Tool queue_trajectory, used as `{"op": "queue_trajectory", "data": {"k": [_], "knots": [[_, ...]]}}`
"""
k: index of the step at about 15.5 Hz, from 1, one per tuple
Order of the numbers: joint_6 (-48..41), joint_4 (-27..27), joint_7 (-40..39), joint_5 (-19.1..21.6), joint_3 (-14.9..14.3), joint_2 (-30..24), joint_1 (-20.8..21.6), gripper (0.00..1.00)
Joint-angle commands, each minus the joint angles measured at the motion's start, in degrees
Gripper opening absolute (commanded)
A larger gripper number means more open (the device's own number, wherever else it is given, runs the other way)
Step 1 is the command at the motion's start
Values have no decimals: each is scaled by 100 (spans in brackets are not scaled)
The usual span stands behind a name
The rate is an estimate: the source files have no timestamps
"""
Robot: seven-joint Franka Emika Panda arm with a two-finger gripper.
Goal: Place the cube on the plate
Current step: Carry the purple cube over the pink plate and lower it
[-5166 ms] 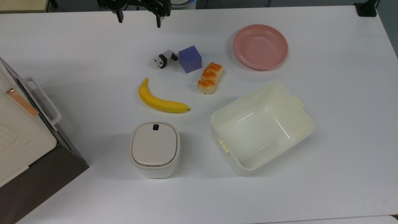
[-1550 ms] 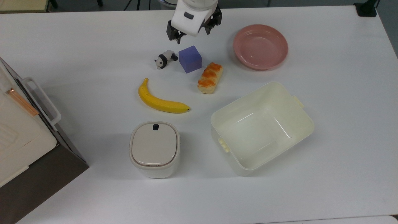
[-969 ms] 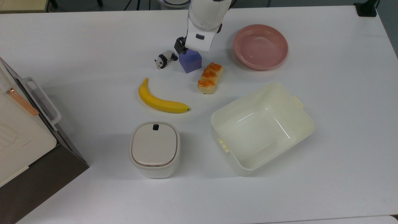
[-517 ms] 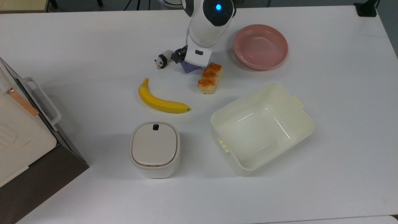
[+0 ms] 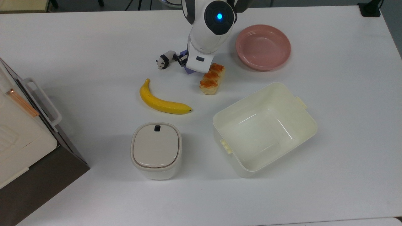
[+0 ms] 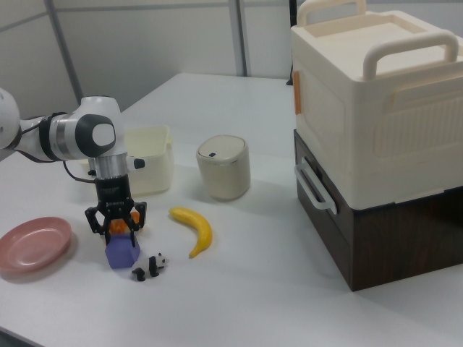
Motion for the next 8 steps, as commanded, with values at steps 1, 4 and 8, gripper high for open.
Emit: {"op": "queue_trajectory", "data": {"k": [1, 4, 8], "knots": [[-356, -4, -39, -103, -37, -215, 54, 41], [-1017, 382, -13, -76, -19, -409, 203, 41], [-1124, 550, 495, -24, 7, -418, 826, 41]]}}
